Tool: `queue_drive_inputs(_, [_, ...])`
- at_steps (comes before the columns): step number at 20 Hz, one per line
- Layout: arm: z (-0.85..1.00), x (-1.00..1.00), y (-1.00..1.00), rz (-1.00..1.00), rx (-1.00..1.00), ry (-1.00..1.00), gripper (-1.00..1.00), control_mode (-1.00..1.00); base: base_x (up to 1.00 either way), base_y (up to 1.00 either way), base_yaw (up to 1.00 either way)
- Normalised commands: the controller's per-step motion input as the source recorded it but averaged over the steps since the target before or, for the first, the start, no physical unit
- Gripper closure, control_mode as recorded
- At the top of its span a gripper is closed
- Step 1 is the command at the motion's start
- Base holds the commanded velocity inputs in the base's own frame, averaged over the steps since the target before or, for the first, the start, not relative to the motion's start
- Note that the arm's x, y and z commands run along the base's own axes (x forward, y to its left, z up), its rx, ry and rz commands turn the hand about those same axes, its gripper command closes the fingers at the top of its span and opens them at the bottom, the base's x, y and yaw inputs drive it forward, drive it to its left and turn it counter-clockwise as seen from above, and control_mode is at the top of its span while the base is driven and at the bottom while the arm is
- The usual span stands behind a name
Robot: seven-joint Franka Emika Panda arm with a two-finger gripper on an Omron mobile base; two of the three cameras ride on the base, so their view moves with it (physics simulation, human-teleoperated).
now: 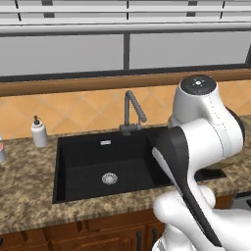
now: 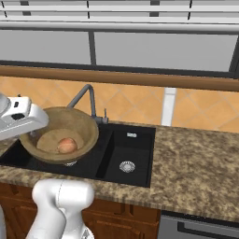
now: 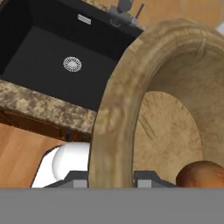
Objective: Pick the onion from the sink and place it in the bowl. Then pick the bowl and place it in the microwave. Then close the microwave door and press the start button.
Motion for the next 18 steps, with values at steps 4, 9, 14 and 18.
queue_drive_inputs(4, [0.00, 0.00, 0.00, 0.00, 0.00, 0.00, 1.00, -1.00, 0.00, 0.00, 0.00])
queue_drive_inputs(9, [0.00, 0.00, 0.00, -0.03, 0.00, -0.01, 1.00, 1.00, -0.01, 0.00, -0.06])
queue_drive_inputs(14, [0.00, 0.00, 0.00, 0.00, 0.00, 0.00, 1.00, 1.00, -0.22, 0.00, -0.59])
queue_drive_inputs(18, [0.00, 0.00, 0.00, 0.00, 0.00, 0.00, 1.00, 1.00, -0.03, 0.00, -0.78])
